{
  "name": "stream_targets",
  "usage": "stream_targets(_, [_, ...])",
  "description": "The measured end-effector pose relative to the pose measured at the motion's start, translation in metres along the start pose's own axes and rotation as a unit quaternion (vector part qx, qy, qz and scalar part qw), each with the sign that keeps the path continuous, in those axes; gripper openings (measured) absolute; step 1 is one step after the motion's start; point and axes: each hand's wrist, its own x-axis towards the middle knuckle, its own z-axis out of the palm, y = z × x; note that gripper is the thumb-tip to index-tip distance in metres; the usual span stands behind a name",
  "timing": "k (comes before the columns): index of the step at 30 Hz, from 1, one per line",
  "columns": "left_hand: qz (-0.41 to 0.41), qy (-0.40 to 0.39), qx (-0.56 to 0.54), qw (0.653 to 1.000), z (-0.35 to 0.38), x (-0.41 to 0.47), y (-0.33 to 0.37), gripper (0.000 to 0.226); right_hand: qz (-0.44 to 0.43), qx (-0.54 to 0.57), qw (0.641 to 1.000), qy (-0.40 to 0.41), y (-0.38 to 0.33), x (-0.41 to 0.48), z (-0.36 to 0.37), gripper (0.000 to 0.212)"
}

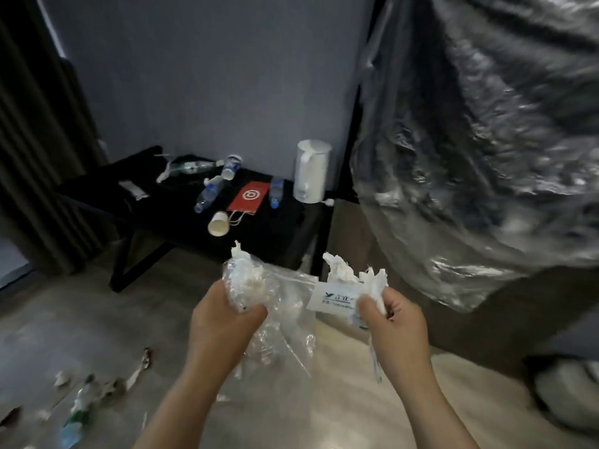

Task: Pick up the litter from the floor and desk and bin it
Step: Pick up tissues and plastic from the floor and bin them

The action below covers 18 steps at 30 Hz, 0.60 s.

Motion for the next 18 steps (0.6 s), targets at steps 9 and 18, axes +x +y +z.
stream_targets(9, [0.12,-0.191,-0.012,0.974,0.224,-0.098,0.129,0.018,0.034,-0.059,0.972,0.225,0.061,-0.013,-0.264,0.045])
stream_targets(18, [0.21,-0.362,0.001,0.908,0.422,-0.234,0.217,0.021,0.085,-0.068,0.911,0.398,0.122,-0.061,-0.487,0.022])
